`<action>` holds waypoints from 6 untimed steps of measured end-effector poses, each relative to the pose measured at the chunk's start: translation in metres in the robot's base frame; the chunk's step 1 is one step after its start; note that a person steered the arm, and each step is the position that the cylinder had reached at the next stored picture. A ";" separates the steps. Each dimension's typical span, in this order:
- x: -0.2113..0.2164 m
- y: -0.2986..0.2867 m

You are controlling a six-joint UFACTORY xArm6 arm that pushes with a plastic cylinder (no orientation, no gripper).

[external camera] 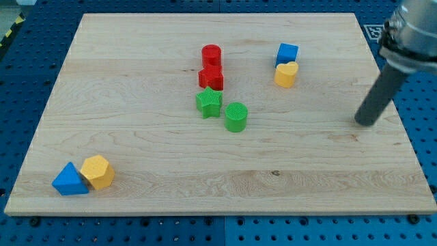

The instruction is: Slide the blue cube and yellow heart to the bottom center

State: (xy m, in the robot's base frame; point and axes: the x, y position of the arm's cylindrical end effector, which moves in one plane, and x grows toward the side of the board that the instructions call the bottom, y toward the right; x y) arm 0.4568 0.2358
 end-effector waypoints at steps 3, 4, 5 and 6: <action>-0.175 -0.065; -0.172 -0.104; -0.162 -0.112; -0.158 -0.117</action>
State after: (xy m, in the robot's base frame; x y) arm 0.2991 0.1183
